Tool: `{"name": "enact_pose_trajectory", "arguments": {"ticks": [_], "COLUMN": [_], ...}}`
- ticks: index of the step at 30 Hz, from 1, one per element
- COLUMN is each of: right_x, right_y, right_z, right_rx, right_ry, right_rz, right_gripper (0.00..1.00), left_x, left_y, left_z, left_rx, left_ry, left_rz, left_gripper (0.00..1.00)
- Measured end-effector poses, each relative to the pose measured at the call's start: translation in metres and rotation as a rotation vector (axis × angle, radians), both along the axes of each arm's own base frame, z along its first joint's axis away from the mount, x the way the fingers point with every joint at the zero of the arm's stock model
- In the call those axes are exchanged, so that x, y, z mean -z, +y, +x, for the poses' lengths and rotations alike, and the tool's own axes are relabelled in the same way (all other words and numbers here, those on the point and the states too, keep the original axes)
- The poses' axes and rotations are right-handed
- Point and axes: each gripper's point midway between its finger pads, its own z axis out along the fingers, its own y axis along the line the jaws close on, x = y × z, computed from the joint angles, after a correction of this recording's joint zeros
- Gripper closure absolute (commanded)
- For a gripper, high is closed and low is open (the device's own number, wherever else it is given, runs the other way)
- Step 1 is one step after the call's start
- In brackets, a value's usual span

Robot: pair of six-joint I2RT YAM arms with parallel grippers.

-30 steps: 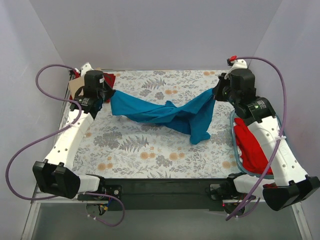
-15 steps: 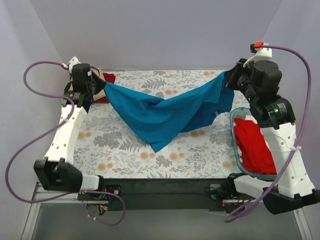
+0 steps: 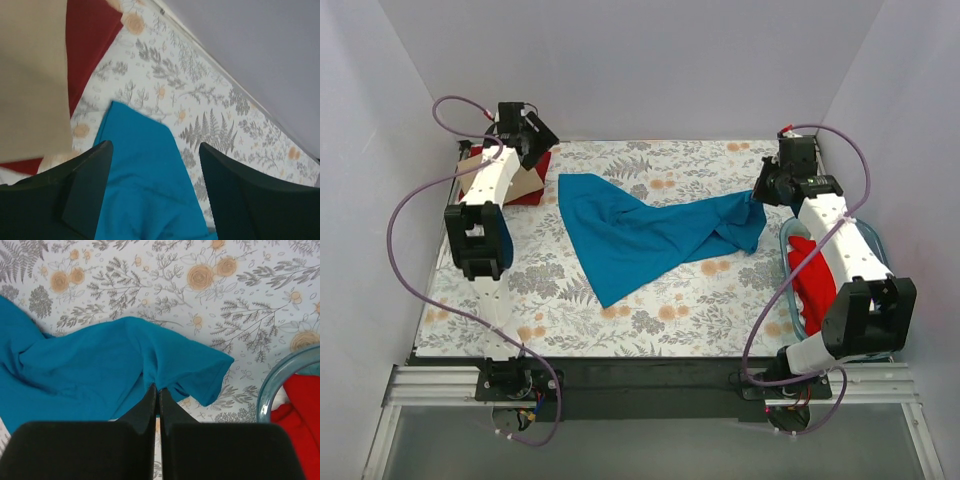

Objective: Fold and stack the t-shirts
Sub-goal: Flatten the tshirt out

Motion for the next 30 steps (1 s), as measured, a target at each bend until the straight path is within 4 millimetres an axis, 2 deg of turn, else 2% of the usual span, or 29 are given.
{"name": "enact_pose_trajectory", "arguments": {"ticks": [2, 6, 8, 10, 12, 15, 18, 20, 25, 30], "right_x": [0.002, 0.007, 0.016, 0.026, 0.035, 0.041, 0.038, 0.032, 0.025, 0.027], "right_y": [0.005, 0.013, 0.016, 0.016, 0.017, 0.019, 0.021, 0.022, 0.024, 0.025], "right_z": [-0.007, -0.022, -0.031, -0.038, -0.043, -0.047, -0.047, -0.046, -0.046, -0.047], "right_rx": [-0.021, -0.062, -0.074, -0.082, -0.086, -0.096, -0.105, -0.111, -0.119, -0.125], "right_ry": [-0.005, -0.019, -0.013, 0.002, 0.022, 0.034, 0.022, 0.001, -0.023, -0.029], "right_rz": [0.024, 0.061, 0.071, 0.078, 0.081, 0.089, 0.098, 0.104, 0.111, 0.117], "right_gripper": [0.99, 0.99, 0.99, 0.99, 0.99, 0.99, 0.99, 0.99, 0.99, 0.99], "left_x": [-0.004, -0.017, -0.019, -0.023, -0.011, 0.026, 0.072, 0.093, 0.111, 0.123], "left_y": [-0.004, -0.018, -0.037, -0.069, -0.102, -0.118, -0.122, -0.127, -0.145, -0.152], "left_z": [-0.027, -0.109, -0.160, -0.205, -0.252, -0.303, -0.337, -0.355, -0.379, -0.385], "left_rx": [-0.003, -0.040, -0.040, -0.002, 0.061, 0.092, 0.101, 0.123, 0.197, 0.219], "left_ry": [0.018, 0.040, 0.042, 0.000, 0.005, 0.080, 0.195, 0.260, 0.302, 0.333], "left_rz": [-0.013, -0.024, -0.009, -0.012, -0.039, -0.035, 0.026, 0.084, 0.164, 0.214], "left_gripper": [0.31, 0.35, 0.39, 0.44, 0.46, 0.47, 0.48, 0.48, 0.50, 0.51]}}
